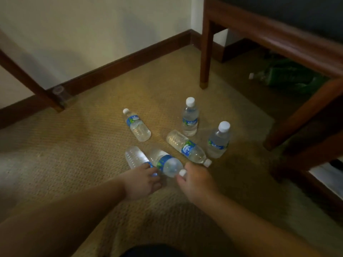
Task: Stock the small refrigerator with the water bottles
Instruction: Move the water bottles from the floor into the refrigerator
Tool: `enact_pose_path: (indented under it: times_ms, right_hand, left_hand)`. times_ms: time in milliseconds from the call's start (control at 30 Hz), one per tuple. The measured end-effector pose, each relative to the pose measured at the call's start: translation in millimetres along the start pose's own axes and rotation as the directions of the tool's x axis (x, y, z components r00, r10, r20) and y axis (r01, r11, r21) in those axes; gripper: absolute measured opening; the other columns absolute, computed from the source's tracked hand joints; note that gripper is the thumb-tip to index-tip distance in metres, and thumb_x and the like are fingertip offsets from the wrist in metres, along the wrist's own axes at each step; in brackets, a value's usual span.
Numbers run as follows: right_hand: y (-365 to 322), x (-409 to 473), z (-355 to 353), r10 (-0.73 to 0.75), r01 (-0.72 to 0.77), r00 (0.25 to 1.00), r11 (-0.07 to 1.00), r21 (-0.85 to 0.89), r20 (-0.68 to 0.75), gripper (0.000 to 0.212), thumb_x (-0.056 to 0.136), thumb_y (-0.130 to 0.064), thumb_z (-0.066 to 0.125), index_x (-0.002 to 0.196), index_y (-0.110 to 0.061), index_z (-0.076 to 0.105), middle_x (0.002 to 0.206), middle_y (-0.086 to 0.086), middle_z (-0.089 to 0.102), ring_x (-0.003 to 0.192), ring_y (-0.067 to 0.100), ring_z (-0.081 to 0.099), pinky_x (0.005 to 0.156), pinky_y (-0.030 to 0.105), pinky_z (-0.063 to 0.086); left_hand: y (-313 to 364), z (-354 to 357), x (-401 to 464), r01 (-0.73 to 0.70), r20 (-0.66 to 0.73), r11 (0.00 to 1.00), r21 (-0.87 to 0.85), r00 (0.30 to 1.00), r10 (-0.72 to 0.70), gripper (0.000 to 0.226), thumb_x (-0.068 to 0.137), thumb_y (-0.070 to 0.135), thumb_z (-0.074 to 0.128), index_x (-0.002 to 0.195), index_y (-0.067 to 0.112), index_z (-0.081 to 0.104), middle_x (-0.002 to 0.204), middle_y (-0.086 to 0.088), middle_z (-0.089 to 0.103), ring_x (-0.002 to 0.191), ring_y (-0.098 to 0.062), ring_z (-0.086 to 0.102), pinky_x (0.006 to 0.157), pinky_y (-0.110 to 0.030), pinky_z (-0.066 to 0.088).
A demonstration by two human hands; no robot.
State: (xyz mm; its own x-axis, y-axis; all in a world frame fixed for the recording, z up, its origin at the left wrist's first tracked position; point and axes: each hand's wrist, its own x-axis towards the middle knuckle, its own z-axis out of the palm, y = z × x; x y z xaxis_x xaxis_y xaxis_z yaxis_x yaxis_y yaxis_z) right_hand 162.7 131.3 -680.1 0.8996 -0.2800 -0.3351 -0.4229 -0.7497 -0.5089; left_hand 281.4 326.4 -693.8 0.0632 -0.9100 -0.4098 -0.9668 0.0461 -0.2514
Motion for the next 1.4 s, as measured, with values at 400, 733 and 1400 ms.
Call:
enact_pose_path:
  times_ms: [400,733,1400]
  right_hand:
    - [50,-160,-246,-0.116,0.144,0.955,0.986,0.085,-0.273,0.016,0.09,-0.053,0.069,0.094,-0.038,0.064,0.095,-0.017,0.053,0.086,0.001,0.058,0.075,0.027,0.053]
    - [118,-305,-334,0.241,-0.127,0.702,0.968,0.216,-0.67,0.016,0.084,-0.048,0.077,0.083,-0.034,0.07,0.085,-0.011,0.055,0.077,0.007,0.058,0.066,0.019,0.045]
    - [293,-274,-362,0.439,-0.576,0.233,0.781,0.24,-0.868,0.021,0.1,-0.02,0.062,0.11,-0.002,0.067,0.113,0.015,0.059,0.092,0.033,0.062,0.08,0.038,0.05]
  left_hand:
    - [-20,-279,43,0.036,-0.288,0.666,-0.745,0.883,-0.37,0.031,0.092,0.05,0.069,0.121,0.04,0.074,0.086,0.014,0.08,0.066,0.01,0.068,0.065,-0.011,0.054]
    - [89,-449,97,-0.303,-0.537,0.608,-0.734,0.807,-0.247,0.013,0.086,0.051,0.071,0.098,0.049,0.074,0.085,0.031,0.074,0.078,0.012,0.071,0.065,-0.013,0.058]
    - [162,-495,300,-0.321,-0.545,0.525,-0.788,0.762,-0.35,0.03,0.099,0.042,0.066,0.124,0.026,0.071,0.106,-0.001,0.077,0.095,-0.022,0.071,0.083,-0.042,0.059]
